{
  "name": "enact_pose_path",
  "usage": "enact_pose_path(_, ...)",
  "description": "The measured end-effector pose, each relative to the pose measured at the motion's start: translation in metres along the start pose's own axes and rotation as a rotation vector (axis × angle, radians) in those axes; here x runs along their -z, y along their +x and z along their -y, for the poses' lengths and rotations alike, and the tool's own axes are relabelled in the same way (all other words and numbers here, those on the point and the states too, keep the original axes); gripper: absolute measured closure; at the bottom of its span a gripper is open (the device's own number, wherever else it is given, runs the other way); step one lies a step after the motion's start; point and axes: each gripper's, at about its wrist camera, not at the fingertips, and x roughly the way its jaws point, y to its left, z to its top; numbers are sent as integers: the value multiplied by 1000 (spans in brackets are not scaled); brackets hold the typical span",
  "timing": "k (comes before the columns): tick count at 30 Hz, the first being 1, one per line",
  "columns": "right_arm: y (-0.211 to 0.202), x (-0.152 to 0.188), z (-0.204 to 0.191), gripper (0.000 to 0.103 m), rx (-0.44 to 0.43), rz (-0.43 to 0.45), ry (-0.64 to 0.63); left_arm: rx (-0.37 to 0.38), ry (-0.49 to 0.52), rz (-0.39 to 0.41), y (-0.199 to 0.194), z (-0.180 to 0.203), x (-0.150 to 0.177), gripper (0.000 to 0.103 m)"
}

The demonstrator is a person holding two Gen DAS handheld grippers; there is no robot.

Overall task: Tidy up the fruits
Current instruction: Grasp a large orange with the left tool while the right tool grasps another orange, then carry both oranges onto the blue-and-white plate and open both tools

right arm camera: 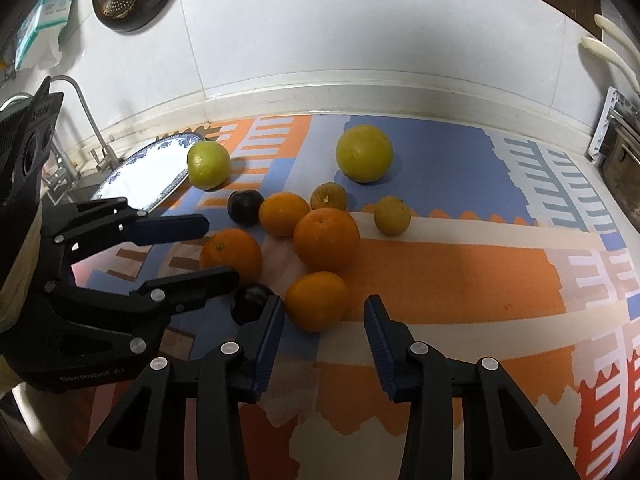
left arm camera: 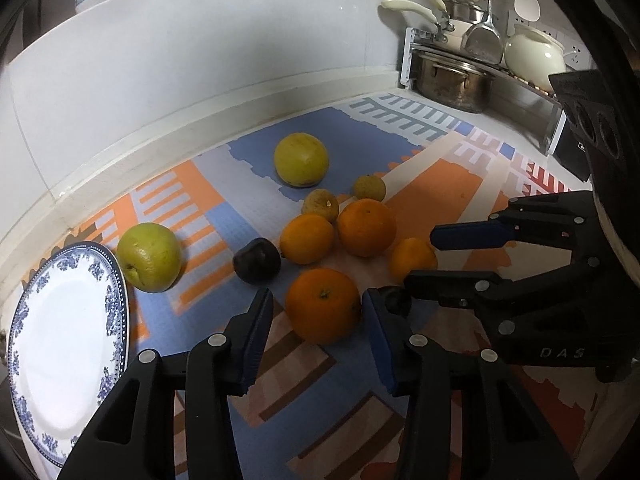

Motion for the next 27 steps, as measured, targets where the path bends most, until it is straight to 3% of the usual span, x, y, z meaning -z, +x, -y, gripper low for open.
enact_pose_path(12,7,-4,5,65,-21,-8,22,34,-44,2,7,-4,-3,63)
enact_pose_path(27,-7,-7,0,66,-8,31,23,-14,-136,59,-16,-7,-2,64)
